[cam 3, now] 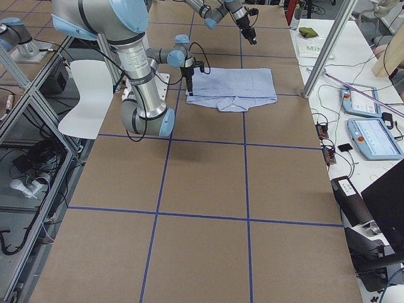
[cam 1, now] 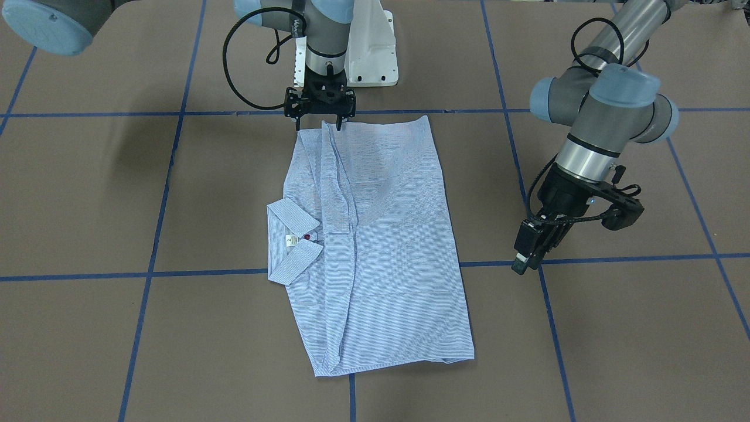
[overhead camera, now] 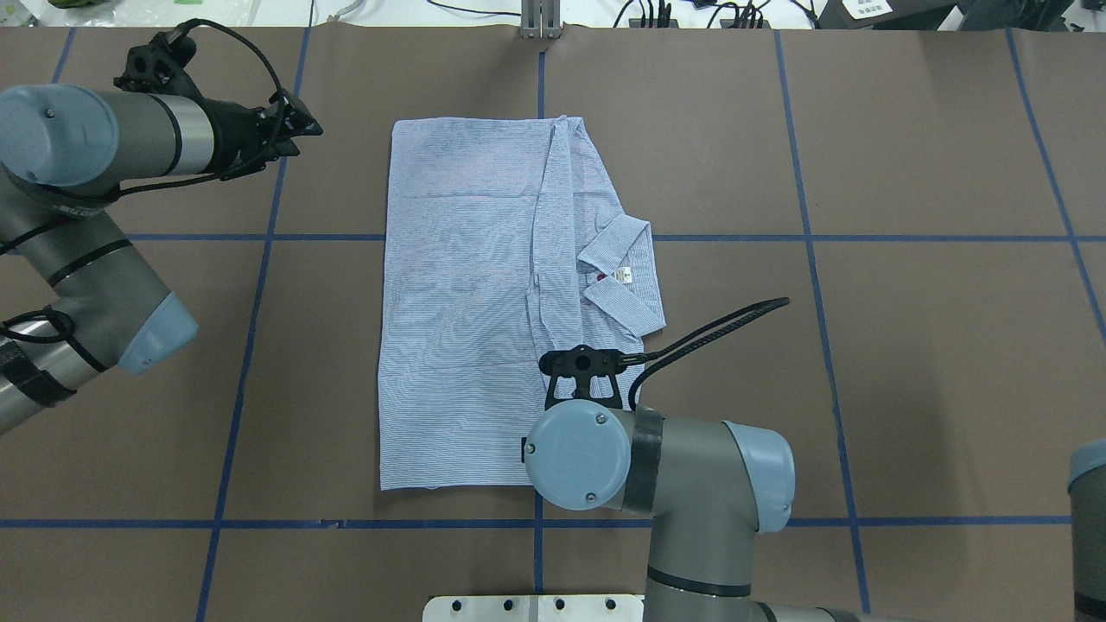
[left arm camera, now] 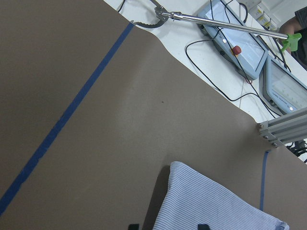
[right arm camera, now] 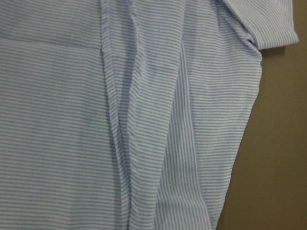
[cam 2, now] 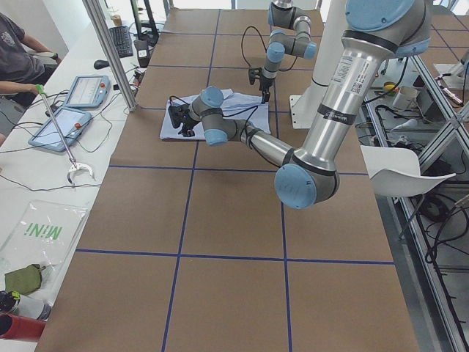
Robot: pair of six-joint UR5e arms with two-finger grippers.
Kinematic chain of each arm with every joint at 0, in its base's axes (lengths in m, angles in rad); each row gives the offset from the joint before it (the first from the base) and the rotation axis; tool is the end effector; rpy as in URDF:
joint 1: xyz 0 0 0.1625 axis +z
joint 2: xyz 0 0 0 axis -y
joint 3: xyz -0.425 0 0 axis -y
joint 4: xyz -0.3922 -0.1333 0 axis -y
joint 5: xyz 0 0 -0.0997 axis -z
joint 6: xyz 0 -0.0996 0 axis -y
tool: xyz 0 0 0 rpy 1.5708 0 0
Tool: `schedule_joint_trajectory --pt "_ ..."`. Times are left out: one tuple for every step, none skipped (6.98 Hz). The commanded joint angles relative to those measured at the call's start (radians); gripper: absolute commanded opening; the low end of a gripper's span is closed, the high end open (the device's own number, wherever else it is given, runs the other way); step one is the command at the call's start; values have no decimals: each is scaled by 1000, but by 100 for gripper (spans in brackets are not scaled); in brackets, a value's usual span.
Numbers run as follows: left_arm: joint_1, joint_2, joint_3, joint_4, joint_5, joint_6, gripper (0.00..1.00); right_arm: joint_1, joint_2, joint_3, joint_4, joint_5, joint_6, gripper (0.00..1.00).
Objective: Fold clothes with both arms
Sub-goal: 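Release the shirt and raise the left gripper while the right gripper moves over it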
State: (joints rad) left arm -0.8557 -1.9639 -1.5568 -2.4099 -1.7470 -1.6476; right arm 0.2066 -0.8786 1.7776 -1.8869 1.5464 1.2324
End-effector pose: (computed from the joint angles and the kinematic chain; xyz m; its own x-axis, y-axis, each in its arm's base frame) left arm 0.3411 -0.5694 0.3502 0.1770 -0.3190 -0.9311 0.6510 0.7475 -0.1324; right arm -0.6117 -0.2669 0.2110 0.8432 -0.1624 0.5125 0.0654 0.9772 0.2019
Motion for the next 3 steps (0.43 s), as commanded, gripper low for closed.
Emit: schedule_joint_trajectory --pt "0 0 0 0 0 -3 50 -7 16 -23 -38 -2 -45 100" --pt "0 0 0 0 0 -5 50 -7 18 -36 -34 -6 -53 100" --pt "0 0 -2 0 0 -6 50 -4 20 -46 -34 -8 -101 100"
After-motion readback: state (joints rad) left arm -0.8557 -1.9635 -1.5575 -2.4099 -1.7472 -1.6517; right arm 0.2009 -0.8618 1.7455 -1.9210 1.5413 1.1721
